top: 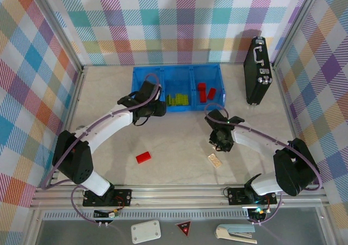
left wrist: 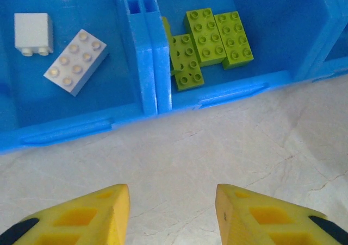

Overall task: Sort the legos into containers by color
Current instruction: Pick up the lego from the bottom-center of the table, then place the lego in the container.

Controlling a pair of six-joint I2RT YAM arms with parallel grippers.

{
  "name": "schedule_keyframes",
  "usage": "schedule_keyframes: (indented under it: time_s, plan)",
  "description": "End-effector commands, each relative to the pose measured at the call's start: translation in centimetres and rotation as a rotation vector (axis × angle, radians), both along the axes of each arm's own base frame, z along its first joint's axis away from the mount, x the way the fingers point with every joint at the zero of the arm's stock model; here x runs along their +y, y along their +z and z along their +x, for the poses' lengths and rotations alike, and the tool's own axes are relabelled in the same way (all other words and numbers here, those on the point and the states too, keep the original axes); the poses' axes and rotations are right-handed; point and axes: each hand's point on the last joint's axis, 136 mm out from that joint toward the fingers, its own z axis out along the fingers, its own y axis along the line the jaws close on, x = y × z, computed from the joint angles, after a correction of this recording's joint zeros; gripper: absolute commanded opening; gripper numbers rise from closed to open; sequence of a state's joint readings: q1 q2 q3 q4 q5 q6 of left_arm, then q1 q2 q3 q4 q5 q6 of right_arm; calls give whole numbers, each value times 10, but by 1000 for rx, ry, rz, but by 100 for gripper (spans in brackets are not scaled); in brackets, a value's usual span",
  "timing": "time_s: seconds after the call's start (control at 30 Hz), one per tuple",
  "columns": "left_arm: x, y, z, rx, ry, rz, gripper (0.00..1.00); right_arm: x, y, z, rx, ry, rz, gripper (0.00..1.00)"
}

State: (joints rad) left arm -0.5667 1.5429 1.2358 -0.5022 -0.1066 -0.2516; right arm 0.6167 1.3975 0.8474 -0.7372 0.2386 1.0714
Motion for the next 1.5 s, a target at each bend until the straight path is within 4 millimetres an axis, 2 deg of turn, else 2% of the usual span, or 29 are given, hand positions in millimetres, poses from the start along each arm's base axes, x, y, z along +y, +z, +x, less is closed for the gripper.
schedule_keyframes:
  time_s: [0.0,0.27,0.53,0.67,0.87,1.03,1.13,1.27,1.47]
  plan:
    - [24,5,-7,-8,40,30,46,6,14,15,-44,127,-41,36]
    - [75,11,-16,16,139,4,47,42,30,45,-96,234,-15,33]
    - [128,15,-30,42,250,-23,47,110,39,73,-127,384,-28,32]
    - [134,23,-34,54,269,-59,47,149,45,86,-151,450,-13,32]
    - [148,37,-42,62,273,-36,47,198,57,105,-199,515,26,32]
    - [152,54,-46,9,239,-28,48,243,71,119,-258,604,75,33]
    - [156,64,-47,-81,237,-20,49,267,77,126,-291,657,101,33]
    - [159,76,-53,-174,235,-31,53,293,85,133,-341,699,145,33]
    - [162,68,-55,-181,231,-8,53,324,91,151,-400,723,206,33]
